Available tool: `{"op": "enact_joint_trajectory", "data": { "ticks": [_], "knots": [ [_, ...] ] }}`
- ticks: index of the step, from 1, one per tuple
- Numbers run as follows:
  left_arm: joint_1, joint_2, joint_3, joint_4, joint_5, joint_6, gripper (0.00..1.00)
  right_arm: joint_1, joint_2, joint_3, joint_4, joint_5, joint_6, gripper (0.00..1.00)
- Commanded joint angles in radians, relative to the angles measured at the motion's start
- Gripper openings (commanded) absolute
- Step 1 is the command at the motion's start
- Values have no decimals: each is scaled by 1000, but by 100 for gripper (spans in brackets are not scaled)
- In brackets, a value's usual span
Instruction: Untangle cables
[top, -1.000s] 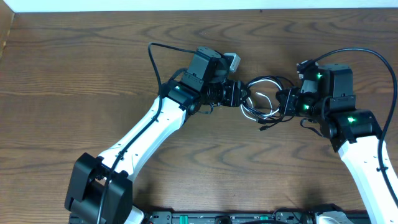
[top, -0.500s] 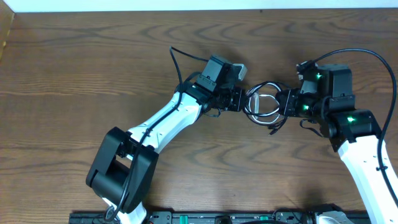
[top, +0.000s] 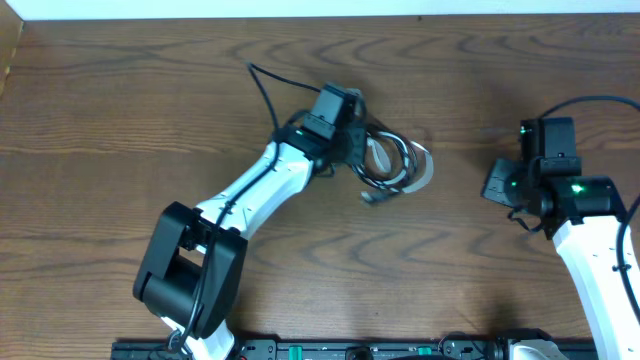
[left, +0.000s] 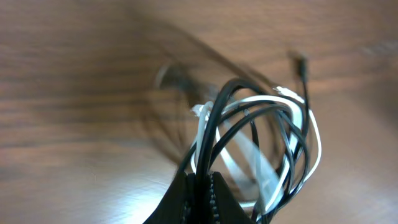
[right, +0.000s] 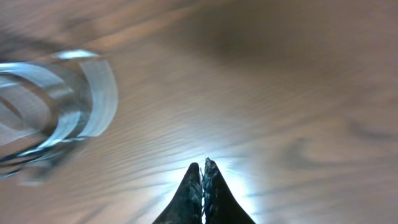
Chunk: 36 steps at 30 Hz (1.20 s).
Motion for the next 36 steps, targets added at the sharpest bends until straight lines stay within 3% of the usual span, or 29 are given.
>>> {"op": "enact_joint_trajectory", "data": {
  "ticks": [1,4,7,9,10,11,13,14,19,23,27,32,36],
  "knots": [
    [20,-97,10,-7,-73,63,7,-47,13,11,-9,154,52,1],
    [26,-191,10,-18,-71,65,8,-88,46,11,13,80,47,1],
    [22,-296,10,-23,-8,65,8,-99,79,11,94,-172,-83,4],
    [18,-342,10,-23,52,64,7,-95,87,11,155,-360,-185,14],
    [18,-368,10,-23,101,64,8,-91,88,11,200,-496,-248,26],
    [18,-386,10,-23,138,64,7,-88,88,11,232,-579,-275,31],
    [18,-424,10,-23,216,64,7,-72,87,11,327,-756,-275,46],
    [18,-440,10,-22,225,59,7,-57,88,11,372,-807,-246,48],
    [22,-475,10,-5,224,56,7,32,111,11,454,-808,-177,57],
    [22,-501,10,7,225,19,8,160,224,11,511,-703,-64,71],
    [22,-502,10,-2,241,1,7,222,328,11,626,-680,7,72],
    [21,-505,10,-11,275,0,7,261,459,11,757,-503,159,72],
    [28,-524,10,-48,269,3,8,256,510,11,745,-406,195,71]
  ]
}}
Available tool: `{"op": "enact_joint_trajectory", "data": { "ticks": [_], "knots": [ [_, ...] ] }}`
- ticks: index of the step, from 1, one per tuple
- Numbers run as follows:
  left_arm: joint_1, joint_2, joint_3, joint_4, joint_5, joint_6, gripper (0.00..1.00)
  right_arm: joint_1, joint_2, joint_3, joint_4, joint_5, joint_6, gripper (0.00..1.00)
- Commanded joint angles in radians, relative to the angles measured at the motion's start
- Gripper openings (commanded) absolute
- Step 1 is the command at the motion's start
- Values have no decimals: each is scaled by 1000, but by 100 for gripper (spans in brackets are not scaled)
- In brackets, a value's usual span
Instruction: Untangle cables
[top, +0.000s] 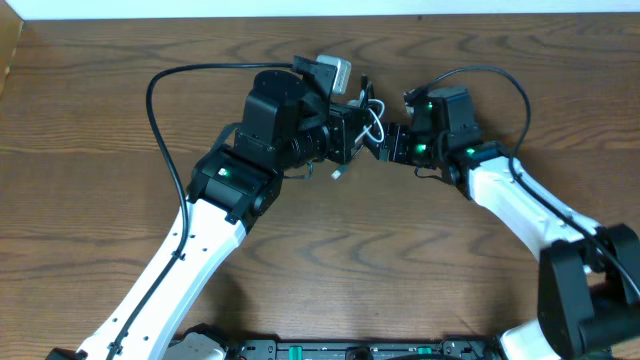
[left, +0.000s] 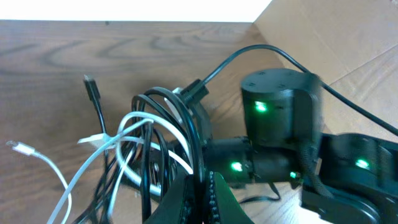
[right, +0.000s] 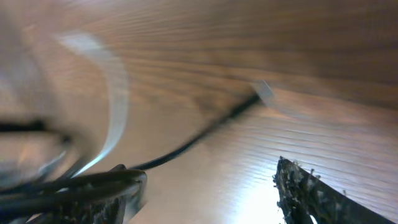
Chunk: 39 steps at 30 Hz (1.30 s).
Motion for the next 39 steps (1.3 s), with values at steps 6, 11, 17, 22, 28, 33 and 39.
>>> {"op": "enact_joint_trajectory", "data": {
  "ticks": [6,11,17,22,28,33,39],
  "knots": [
    [62,-107,10,-37,23,1,7,-47,43,8,-128,243,62,71],
    [84,-108,10,-87,23,0,7,-128,-16,10,-133,-2,-68,68],
    [76,-49,9,-143,27,0,7,-159,-180,10,-110,-226,-137,74],
    [76,-24,9,-140,27,-1,7,-158,-282,10,-109,-274,-150,74],
    [76,-23,9,-122,27,-17,7,-111,-280,9,-82,-307,-28,70],
    [76,-20,9,-108,27,-39,7,-31,-238,9,-11,-306,6,60],
    [76,-16,9,-107,27,-42,7,68,-159,9,99,-291,64,53]
  ]
}}
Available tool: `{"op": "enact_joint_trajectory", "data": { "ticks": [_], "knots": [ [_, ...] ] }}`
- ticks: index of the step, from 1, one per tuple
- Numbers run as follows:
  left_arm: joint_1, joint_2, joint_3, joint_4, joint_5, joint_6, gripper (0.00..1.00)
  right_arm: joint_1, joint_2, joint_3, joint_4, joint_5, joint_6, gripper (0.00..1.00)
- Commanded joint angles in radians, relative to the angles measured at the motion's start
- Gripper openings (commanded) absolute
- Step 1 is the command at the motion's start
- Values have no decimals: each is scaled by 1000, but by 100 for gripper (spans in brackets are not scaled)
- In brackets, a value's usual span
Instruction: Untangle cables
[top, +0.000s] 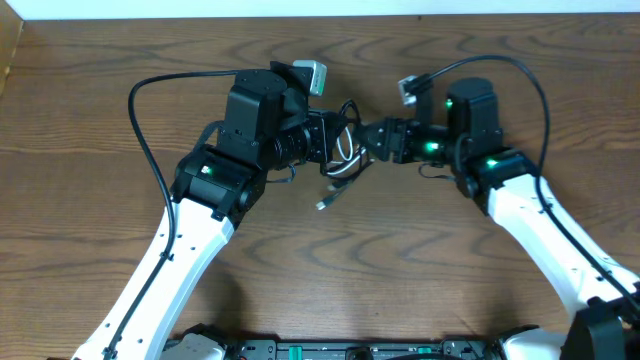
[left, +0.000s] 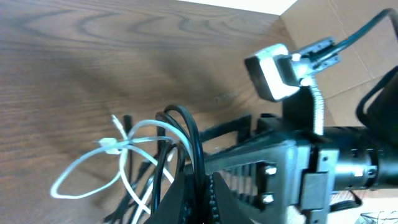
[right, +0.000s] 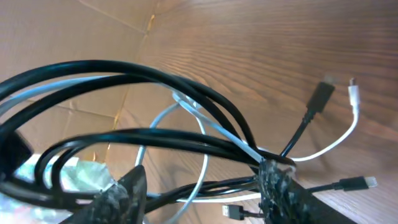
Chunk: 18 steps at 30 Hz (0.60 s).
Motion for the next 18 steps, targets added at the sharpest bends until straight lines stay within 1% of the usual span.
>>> {"op": "enact_joint_trajectory", "data": {
  "ticks": [1,5,8,10,13,18],
  "knots": [
    [0,0,9,8,16,-13,7,52,52,9,52,-3,53,53],
    [0,0,9,8,17,-14,7,70,88,9,111,11,77,52],
    [-1,0,9,8,27,-43,7,71,116,9,111,134,104,51],
    [0,0,9,22,66,-43,8,73,135,9,106,230,118,51],
    [0,-3,10,43,98,-46,8,77,174,9,96,363,160,53],
    [0,-22,10,61,139,-62,7,77,261,9,114,422,204,54]
  ]
}}
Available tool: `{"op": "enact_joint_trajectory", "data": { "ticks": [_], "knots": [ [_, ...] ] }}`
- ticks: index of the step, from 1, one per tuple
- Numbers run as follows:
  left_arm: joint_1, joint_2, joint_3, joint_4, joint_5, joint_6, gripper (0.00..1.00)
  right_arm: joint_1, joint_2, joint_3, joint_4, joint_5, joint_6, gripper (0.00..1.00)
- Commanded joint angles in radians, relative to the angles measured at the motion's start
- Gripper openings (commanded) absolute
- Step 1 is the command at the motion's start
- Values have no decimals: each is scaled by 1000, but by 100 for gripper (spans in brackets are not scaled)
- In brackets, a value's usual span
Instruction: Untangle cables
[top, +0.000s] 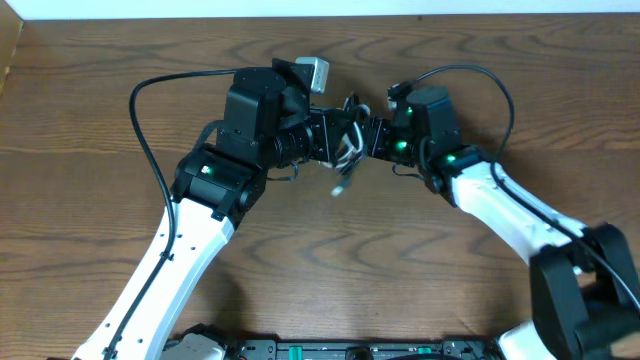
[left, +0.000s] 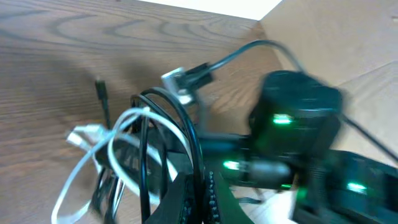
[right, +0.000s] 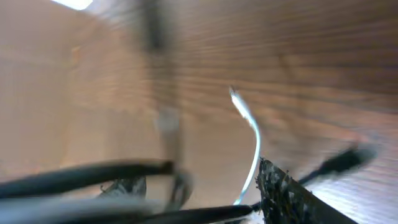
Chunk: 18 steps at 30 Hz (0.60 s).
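Note:
A tangle of black and white cables (top: 349, 142) hangs above the wooden table (top: 90, 230) between both arms. My left gripper (top: 332, 135) is shut on a black strand of that tangle (left: 149, 134), with loops fanning out past its fingertips (left: 194, 186). My right gripper (top: 368, 140) faces it from the right. In the right wrist view, this gripper (right: 208, 193) is open, with blurred black strands (right: 93, 174) crossing between its fingers. A white cable end (right: 250, 134) dangles beyond. One plug (top: 340, 187) hangs below the bundle.
The arms' own black leads arch out at the left (top: 140, 110) and upper right (top: 480, 75). A cardboard wall (top: 8, 50) stands at the far left edge, with a white strip along the back.
My right arm has moved left, bringing its open gripper closer against the bundle. The left gripper still holds the tangle in about the same spot.
First my left gripper was shut on the tangle low over the table, with the right gripper shut far off at the right. Then the tangle was held up and the right gripper was open beside it. Now strands cross between its fingers.

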Motion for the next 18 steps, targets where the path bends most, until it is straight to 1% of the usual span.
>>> {"op": "enact_joint_trajectory", "data": {
  "ticks": [1,4,8,14,17,18],
  "knots": [
    [0,-27,10,13,77,-13,7,5,61,9,9,105,45,55],
    [7,-45,10,9,72,-11,7,-6,85,9,-23,148,45,56],
    [71,-87,10,9,72,-8,7,-70,87,9,-124,177,26,57],
    [191,-141,10,5,73,-8,7,-194,87,9,-280,170,-60,57],
    [235,-156,10,-4,73,-8,8,-243,87,9,-341,169,-109,57],
    [249,-158,10,-11,73,-8,7,-259,87,9,-367,166,-114,56]
  ]
}}
